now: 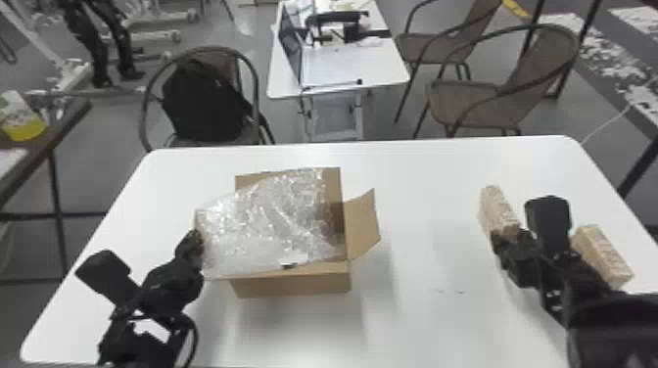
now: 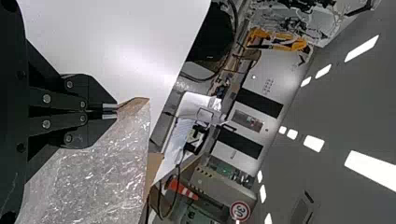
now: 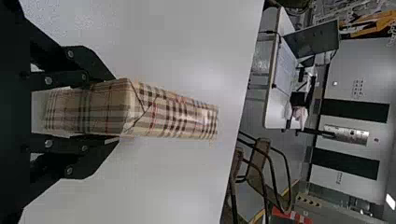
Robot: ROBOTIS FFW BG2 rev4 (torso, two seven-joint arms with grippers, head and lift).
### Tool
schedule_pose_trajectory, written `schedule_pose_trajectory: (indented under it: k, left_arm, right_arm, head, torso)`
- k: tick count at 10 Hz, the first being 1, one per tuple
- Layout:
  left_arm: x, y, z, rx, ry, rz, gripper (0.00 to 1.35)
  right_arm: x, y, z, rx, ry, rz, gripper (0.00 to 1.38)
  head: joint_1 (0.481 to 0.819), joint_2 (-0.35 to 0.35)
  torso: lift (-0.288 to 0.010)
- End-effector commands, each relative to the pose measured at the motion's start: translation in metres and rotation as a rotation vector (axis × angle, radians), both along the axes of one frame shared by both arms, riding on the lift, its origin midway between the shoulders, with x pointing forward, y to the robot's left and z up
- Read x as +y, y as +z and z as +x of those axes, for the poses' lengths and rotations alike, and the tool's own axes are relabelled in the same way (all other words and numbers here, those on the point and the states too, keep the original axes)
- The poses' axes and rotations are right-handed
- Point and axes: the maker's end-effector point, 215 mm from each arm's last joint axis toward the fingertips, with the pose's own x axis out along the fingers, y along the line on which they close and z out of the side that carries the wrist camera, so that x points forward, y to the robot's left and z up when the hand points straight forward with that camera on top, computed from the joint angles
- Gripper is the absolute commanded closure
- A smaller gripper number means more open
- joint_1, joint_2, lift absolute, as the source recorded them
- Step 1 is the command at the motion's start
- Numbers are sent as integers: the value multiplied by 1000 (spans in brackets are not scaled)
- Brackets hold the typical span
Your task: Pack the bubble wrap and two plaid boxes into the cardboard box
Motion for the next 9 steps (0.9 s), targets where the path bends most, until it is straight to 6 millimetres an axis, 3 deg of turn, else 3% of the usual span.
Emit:
schedule_pose_trajectory:
  k: [1, 3, 4, 7, 8, 9]
  left_arm:
    - [-3, 0, 1, -1, -5, -4, 1210]
    - [-5, -1, 1, -2, -11, -5, 1210]
    - [-5, 0, 1, -4, -15, -7, 1210]
    - [-12, 0, 4, -8, -33, -14, 1210]
    - [-16, 2, 8, -14, -44, -17, 1210]
    - [-21, 2, 10, -16, -55, -20, 1210]
  right_arm:
    - [1, 1, 0, -7, -3, -1, 952]
    - [3, 8, 0, -24, 0, 16, 952]
    - [18, 29, 2, -65, 20, 48, 952]
    - [114, 154, 5, -258, 215, 172, 952]
    - [143, 190, 1, -316, 276, 195, 952]
    - [175, 213, -4, -341, 351, 242, 952]
  head:
    - [695, 129]
    - [695, 127]
    - [695, 128]
    - [695, 167]
    - [695, 205]
    - [695, 233]
  torso:
    - [-87]
    - [-87]
    - [-87]
    - [-87]
    - [-87]
    - [-87]
